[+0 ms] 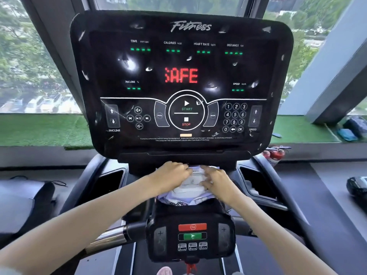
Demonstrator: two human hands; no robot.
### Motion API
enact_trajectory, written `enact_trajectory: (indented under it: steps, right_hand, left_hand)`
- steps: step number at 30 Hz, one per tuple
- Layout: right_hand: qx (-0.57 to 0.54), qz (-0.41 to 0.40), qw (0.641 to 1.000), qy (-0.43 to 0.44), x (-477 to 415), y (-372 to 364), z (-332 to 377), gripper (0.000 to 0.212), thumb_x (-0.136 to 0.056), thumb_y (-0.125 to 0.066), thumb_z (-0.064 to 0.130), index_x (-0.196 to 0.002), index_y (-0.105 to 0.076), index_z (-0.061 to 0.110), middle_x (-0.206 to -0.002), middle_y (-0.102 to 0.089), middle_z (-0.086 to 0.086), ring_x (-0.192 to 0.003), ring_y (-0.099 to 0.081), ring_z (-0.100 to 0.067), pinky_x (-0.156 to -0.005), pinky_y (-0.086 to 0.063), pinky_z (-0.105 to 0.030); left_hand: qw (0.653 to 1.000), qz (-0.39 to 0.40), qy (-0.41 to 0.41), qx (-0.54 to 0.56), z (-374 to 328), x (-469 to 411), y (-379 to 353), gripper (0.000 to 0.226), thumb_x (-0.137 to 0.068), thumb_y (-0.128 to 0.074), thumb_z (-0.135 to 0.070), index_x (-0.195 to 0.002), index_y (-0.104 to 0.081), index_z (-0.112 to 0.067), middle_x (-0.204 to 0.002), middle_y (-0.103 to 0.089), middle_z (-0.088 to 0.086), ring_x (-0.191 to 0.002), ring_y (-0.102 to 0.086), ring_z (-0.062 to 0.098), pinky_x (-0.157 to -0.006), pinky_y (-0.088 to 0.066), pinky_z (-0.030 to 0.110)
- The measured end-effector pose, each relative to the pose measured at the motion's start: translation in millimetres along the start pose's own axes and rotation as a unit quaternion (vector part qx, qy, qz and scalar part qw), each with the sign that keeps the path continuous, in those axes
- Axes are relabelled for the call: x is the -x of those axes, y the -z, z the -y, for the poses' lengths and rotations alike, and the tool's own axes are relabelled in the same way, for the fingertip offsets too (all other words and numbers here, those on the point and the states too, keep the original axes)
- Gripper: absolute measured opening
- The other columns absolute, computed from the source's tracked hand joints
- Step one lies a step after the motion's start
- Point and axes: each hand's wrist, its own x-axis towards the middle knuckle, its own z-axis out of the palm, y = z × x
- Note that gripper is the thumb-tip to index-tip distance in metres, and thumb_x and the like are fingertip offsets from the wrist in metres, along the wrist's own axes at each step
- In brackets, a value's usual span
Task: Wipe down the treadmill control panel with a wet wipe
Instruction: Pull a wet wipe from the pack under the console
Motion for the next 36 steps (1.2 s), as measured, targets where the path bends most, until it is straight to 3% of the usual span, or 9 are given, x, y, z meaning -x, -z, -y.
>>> enact_trajectory:
  steps: [3,7,9,13,15,18,28,32,36]
  right_hand:
    - [-0.020,-0.044,0.999,0.003,6.9,4.7,1.3,0.042,-0.084,-0.062,0.010,-0.122,-0.044,0.011,-0.081,-0.065,-0.009,-0.075,-0.061,-0.028,-0.070,-0.042,-0.032]
    - [0.007,-0.022,0.999,0.024,13.8,6.9,1.8,0.027,-0.087,-0.057,0.016,-0.107,-0.038,0.015,-0.082,-0.060,-0.002,-0.071,-0.058,-0.026,-0.064,-0.046,-0.037]
    - [0.036,-0.001,0.998,0.043,10.9,8.4,2.6,0.017,-0.087,-0.051,0.011,-0.103,-0.050,0.013,-0.092,-0.062,-0.002,-0.081,-0.060,-0.029,-0.068,-0.047,-0.036]
    - [0.060,0.029,0.997,0.045,1.4,6.5,1.5,0.035,-0.081,-0.046,0.002,-0.111,-0.058,0.013,-0.110,-0.063,-0.005,-0.096,-0.059,-0.029,-0.073,-0.047,-0.034]
    - [0.042,0.027,0.998,0.039,-2.1,4.7,-3.2,0.041,-0.076,-0.048,0.001,-0.114,-0.057,0.013,-0.105,-0.065,-0.008,-0.094,-0.061,-0.030,-0.073,-0.050,-0.035]
    - [0.044,0.022,0.998,0.033,-5.0,5.2,-6.7,0.050,-0.076,-0.045,-0.004,-0.122,-0.052,0.012,-0.101,-0.066,-0.013,-0.090,-0.062,-0.033,-0.071,-0.050,-0.037]
    - [0.115,0.032,0.989,0.086,-17.6,-0.3,13.2,0.032,-0.090,-0.046,0.008,-0.116,-0.061,0.017,-0.122,-0.059,-0.001,-0.108,-0.056,-0.023,-0.078,-0.043,-0.029]
    - [0.152,0.096,0.980,0.090,-26.6,-11.9,23.4,0.030,-0.088,-0.046,0.008,-0.110,-0.061,0.020,-0.116,-0.060,-0.007,-0.106,-0.057,-0.030,-0.081,-0.048,-0.037]
    - [0.181,0.123,0.973,0.078,-34.9,-18.6,29.9,0.023,-0.087,-0.052,0.006,-0.107,-0.059,0.015,-0.117,-0.055,-0.010,-0.104,-0.055,-0.033,-0.078,-0.043,-0.034]
  left_hand:
    - [0.995,-0.050,0.002,-0.084,-4.4,4.4,6.2,0.035,-0.049,-0.069,0.010,-0.075,-0.059,-0.012,-0.061,-0.058,0.000,-0.050,-0.060,0.016,-0.040,-0.024,0.021]
    - [0.992,-0.088,0.047,-0.078,-10.6,-2.0,3.4,0.040,-0.055,-0.059,0.012,-0.088,-0.047,-0.008,-0.045,-0.049,-0.003,-0.030,-0.048,0.016,-0.038,-0.018,0.016]
    - [0.996,-0.054,0.050,-0.047,-17.6,-2.1,5.3,0.055,-0.054,-0.069,0.006,-0.106,-0.051,-0.002,-0.064,-0.062,0.005,-0.049,-0.061,0.025,-0.042,-0.026,0.024]
    - [0.992,0.031,0.034,0.118,-28.3,-4.1,-10.4,0.036,-0.092,-0.043,-0.008,-0.126,-0.051,-0.014,-0.121,-0.057,0.009,-0.108,-0.055,0.030,-0.084,-0.046,0.038]
    - [0.987,0.047,0.019,0.154,-28.4,-4.8,-19.9,0.026,-0.095,-0.039,-0.025,-0.114,-0.056,-0.030,-0.118,-0.057,0.001,-0.110,-0.052,0.023,-0.093,-0.044,0.042]
    - [0.996,0.044,0.004,0.083,-24.9,-5.1,-22.3,0.027,-0.097,-0.039,-0.022,-0.116,-0.057,-0.014,-0.124,-0.053,0.008,-0.118,-0.046,0.026,-0.095,-0.040,0.038]
    - [0.996,-0.033,0.031,0.078,0.7,27.6,-24.1,0.018,-0.061,-0.073,-0.002,-0.070,-0.063,-0.014,-0.093,-0.060,-0.001,-0.090,-0.061,0.019,-0.043,-0.039,0.025]
    - [0.986,-0.021,0.061,0.153,6.9,38.0,-29.7,0.030,-0.089,-0.048,-0.029,-0.095,-0.073,-0.014,-0.112,-0.060,-0.001,-0.112,-0.052,0.013,-0.076,-0.048,0.030]
    - [0.984,-0.010,0.079,0.160,4.6,35.9,-41.2,0.040,-0.088,-0.042,-0.036,-0.090,-0.074,-0.013,-0.105,-0.065,-0.001,-0.104,-0.058,0.019,-0.080,-0.052,0.033]
